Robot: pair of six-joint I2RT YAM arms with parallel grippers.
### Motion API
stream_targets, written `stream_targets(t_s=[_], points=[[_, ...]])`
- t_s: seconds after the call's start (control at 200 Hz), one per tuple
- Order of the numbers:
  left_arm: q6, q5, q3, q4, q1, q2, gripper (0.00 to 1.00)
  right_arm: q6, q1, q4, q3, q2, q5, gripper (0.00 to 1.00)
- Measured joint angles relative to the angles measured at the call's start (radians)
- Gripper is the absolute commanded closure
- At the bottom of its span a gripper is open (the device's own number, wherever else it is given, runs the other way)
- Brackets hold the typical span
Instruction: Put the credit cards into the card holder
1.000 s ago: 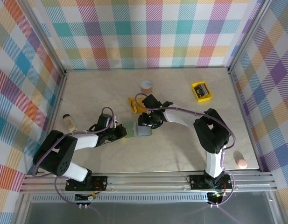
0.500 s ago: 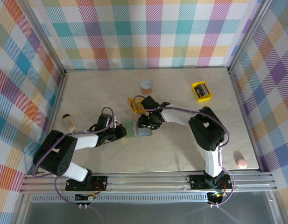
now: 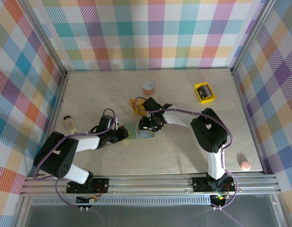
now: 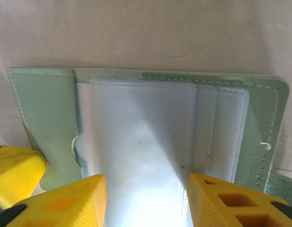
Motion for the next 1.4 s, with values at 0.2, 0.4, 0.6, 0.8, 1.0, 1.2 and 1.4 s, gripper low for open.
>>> stream_targets(t_s=[0.2,0.4,0.6,0.8,1.0,1.2,1.4], points=[[0.0,0.0,0.0,-0.001,0.0,0.0,0.98,-0.003,0.005,0.001,0.001,-0.001,-0.006,0.53],[0.0,0.0,0.002,-0.006,0.0,-0.001,0.98,-0.002,0.006,0.025,0.001,-0.001,-0.034,0.55],[0.006,-0.001,0.006,-0.037,0.001,-0.027,0.98,0.012,0.006,0.06,0.001,-0.001,-0.068,0.55],[0.013,-0.008,0.006,-0.074,0.021,-0.075,0.97,0.036,0.01,0.106,0.001,-0.001,-0.109,0.56],[0.015,-0.008,0.006,-0.111,0.045,-0.128,0.97,0.05,0.035,0.121,0.028,0.004,-0.134,0.56],[0.011,-0.01,-0.004,-0.154,0.058,-0.224,0.97,0.055,0.062,0.145,0.105,0.047,-0.154,0.54],[0.01,-0.011,-0.021,-0.211,0.059,-0.3,0.96,0.07,0.064,0.157,0.147,0.121,-0.174,0.54]])
